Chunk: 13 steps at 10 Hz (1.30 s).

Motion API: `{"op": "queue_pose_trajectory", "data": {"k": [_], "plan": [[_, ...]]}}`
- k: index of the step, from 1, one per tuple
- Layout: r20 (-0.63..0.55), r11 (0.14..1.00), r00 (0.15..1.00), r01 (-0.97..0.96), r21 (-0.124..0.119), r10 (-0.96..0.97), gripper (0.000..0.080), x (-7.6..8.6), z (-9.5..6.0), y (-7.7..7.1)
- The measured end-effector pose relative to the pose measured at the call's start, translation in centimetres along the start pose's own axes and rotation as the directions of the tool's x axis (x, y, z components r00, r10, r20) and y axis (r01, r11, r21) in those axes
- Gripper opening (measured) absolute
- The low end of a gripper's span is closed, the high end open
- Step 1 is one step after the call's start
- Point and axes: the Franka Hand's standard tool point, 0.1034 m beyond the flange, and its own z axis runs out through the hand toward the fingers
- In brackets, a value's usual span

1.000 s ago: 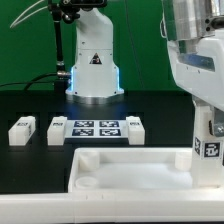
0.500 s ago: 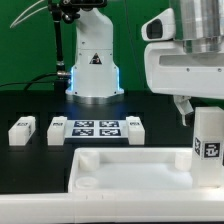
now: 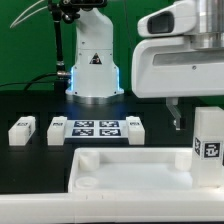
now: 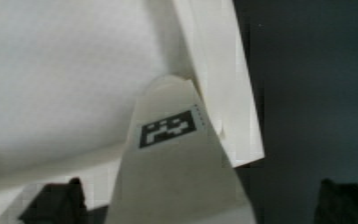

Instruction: Assemble desk

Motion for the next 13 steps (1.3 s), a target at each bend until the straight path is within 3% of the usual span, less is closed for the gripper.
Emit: {"op": "queue_pose_trajectory", "data": {"k": [2, 4, 5, 8, 10, 11, 13], "plan": [[-0.004, 1.000, 1.000, 0.015, -0.004, -0.015, 0.0649, 0.1, -0.1, -0.4], [-0.004, 1.000, 1.000, 0.002, -0.004, -0.002, 0.0384, 0.1, -0.1, -0.3], [-0.004, 0.993, 0.993, -0.120, -0.010, 0.120, 0.0298, 0.1, 0.0, 0.2], [-0.006, 0.946, 0.946, -0.325, -0.009, 0.325, 0.0298, 0.1, 0.0, 0.4], [-0.007, 0.854, 0.854, -0.520, -0.010, 0.520, 0.0298, 0.1, 0.1, 0.5], [0.007, 0.748, 0.748, -0.663, -0.002, 0.663, 0.0298, 0.0, 0.1, 0.6], [0.085, 0.421, 0.421, -0.907, 0.020, 0.903, 0.0295, 0.0, 0.1, 0.8]]}}
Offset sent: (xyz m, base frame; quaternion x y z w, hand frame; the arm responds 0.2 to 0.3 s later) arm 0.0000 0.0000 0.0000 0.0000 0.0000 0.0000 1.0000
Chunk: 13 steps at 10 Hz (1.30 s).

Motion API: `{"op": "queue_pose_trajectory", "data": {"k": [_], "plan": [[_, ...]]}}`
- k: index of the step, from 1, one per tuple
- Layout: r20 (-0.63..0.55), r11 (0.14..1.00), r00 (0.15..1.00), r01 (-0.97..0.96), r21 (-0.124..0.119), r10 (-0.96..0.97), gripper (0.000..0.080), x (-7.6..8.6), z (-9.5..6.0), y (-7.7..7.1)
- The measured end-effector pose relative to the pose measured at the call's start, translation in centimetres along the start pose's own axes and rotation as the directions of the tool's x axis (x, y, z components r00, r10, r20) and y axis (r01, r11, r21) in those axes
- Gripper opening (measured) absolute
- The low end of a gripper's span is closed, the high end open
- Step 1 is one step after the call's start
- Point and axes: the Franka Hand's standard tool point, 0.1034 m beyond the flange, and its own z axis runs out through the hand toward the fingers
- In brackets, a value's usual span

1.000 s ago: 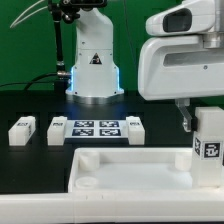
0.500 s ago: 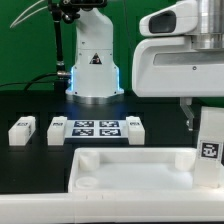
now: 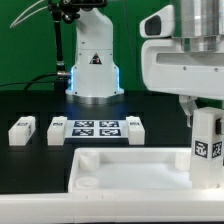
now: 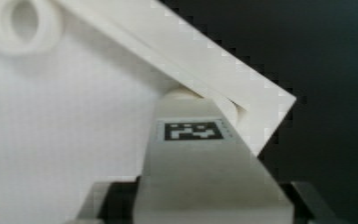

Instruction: Assemble desk

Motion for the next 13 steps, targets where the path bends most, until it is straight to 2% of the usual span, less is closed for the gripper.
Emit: {"op": "queue_pose_trajectory", "data": {"k": [1, 4, 5, 6, 7, 8, 12, 13], "plan": [[0.025, 0.992, 0.992, -0.125, 0.012, 0.124, 0.0295, 0.12, 0.02, -0.02], [0.030, 0.954, 0.954, -0.300, 0.008, 0.299, 0.0295, -0.21, 0.10, -0.10], [0.029, 0.961, 0.961, -0.275, 0.009, 0.275, 0.0540, -0.19, 0.10, -0.09], [0.022, 0.974, 0.973, -0.229, 0.008, 0.228, 0.0540, -0.24, 0.11, -0.09], [-0.002, 1.000, 1.000, 0.025, 0.000, -0.025, 0.0615, -0.43, 0.17, -0.07], [0.004, 0.979, 0.979, 0.202, -0.001, -0.202, 0.0643, -0.30, 0.29, 0.12], [0.004, 0.894, 0.894, 0.447, -0.005, -0.447, 0.0649, -0.15, 0.39, 0.30], [0.000, 0.841, 0.841, 0.541, -0.010, -0.541, 0.0649, -0.08, 0.37, 0.31]]}}
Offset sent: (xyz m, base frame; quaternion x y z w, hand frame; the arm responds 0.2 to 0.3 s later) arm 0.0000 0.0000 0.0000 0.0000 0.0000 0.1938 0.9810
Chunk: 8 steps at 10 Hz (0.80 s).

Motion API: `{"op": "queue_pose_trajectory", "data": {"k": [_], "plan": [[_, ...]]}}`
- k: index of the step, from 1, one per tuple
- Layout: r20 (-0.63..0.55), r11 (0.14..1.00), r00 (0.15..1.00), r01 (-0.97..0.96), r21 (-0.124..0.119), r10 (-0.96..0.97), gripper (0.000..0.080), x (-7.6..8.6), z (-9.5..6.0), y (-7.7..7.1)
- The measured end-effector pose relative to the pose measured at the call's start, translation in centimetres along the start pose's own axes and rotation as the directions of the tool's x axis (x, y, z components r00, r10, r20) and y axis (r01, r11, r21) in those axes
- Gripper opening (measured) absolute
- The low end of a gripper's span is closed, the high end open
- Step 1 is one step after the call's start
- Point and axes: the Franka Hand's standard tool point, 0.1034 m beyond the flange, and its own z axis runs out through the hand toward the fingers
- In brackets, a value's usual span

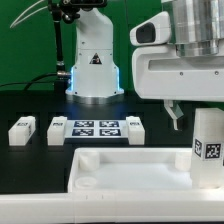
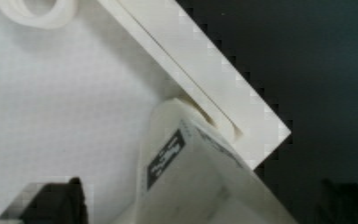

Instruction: Assemble desk

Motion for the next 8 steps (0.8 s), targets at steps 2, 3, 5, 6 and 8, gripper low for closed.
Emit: {"op": "queue_pose_trajectory", "data": {"k": [2, 3, 5, 6, 8], "plan": [[-0.033, 0.902, 0.902, 0.429, -0.044, -0.431, 0.0649, 0.64, -0.26, -0.13], [-0.031, 0.836, 0.836, 0.546, -0.047, -0.548, 0.0649, 0.66, 0.11, 0.08], [-0.034, 0.874, 0.874, 0.484, -0.045, -0.486, 0.0649, 0.65, 0.10, 0.05], [-0.034, 0.874, 0.874, 0.484, -0.045, -0.486, 0.0552, 0.66, 0.10, 0.06], [-0.039, 0.921, 0.920, 0.388, -0.039, -0.389, 0.0417, 0.62, 0.10, 0.01]]}}
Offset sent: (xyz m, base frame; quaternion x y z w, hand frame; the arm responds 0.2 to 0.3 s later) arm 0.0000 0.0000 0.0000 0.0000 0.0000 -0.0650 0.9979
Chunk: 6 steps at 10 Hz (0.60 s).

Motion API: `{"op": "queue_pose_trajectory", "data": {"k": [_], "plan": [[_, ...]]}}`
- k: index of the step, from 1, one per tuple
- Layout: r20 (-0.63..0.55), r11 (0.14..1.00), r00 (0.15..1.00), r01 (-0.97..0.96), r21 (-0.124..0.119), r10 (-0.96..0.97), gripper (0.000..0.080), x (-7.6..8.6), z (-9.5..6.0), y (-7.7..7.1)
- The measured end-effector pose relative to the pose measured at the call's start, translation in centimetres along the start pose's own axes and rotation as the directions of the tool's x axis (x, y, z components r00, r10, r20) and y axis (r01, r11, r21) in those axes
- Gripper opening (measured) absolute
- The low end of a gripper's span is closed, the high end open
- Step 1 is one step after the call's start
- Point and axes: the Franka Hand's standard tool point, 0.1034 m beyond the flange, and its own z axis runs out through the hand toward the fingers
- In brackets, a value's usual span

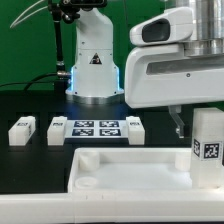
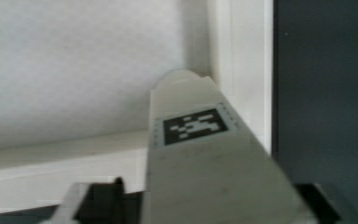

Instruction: Assemble desk

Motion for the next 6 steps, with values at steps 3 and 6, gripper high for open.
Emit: {"op": "queue_pose_trajectory", "data": {"k": [3, 6], "plan": [[-0.001, 0.977, 0.977, -0.212, -0.001, 0.212, 0.0288, 0.06, -0.02, 0.11], [-0.003, 0.842, 0.842, -0.539, -0.003, 0.539, 0.0288, 0.08, -0.03, 0.22]]}}
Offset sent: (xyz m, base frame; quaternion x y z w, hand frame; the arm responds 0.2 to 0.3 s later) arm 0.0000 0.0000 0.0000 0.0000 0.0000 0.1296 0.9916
